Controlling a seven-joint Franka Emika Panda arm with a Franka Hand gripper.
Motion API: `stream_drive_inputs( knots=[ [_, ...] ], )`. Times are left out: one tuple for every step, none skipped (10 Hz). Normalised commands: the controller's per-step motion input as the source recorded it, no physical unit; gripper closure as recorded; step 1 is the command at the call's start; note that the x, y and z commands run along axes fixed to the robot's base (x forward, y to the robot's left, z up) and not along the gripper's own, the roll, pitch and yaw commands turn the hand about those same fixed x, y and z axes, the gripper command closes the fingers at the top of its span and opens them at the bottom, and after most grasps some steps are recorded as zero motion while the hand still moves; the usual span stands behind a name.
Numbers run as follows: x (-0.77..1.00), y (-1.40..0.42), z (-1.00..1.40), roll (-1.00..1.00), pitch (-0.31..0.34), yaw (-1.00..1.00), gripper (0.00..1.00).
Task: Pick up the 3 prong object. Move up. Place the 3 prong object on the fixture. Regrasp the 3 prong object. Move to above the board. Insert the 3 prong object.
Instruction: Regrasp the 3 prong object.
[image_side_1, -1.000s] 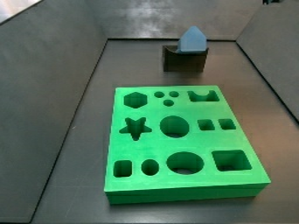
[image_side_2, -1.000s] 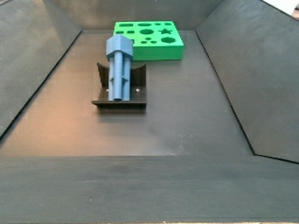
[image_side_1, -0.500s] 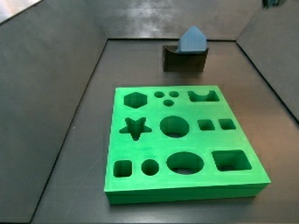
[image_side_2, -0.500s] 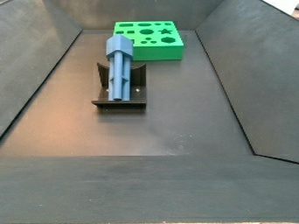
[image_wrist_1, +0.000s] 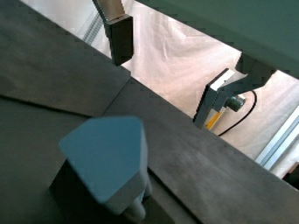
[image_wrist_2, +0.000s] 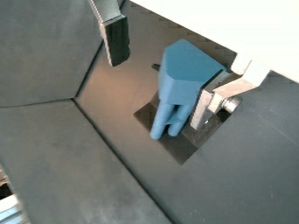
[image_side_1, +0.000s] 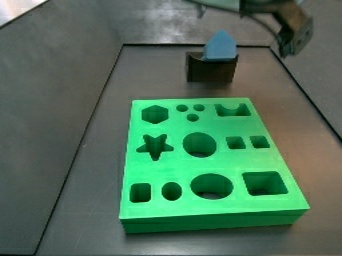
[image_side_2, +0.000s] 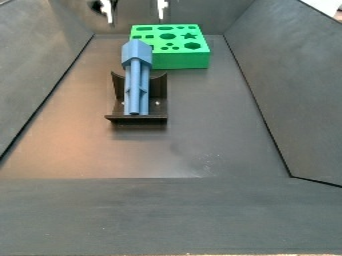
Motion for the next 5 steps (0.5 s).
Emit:
stream_drive_inputs(
  knots=[
    [0.09,0.02,-1.00,0.08,-0.070,0.02,0.00],
    [0.11,0.01,-1.00,0.07,-0.064,0.00,0.00],
    [0.12,0.01,-1.00,0.07,-0.047,0.00,0.00],
    [0.11,0.01,-0.87,0.07,-0.031,-0.01,0.00],
    [0.10,0.00,-0.71,0.07,-0.012,-0.01,0.00]
  ],
)
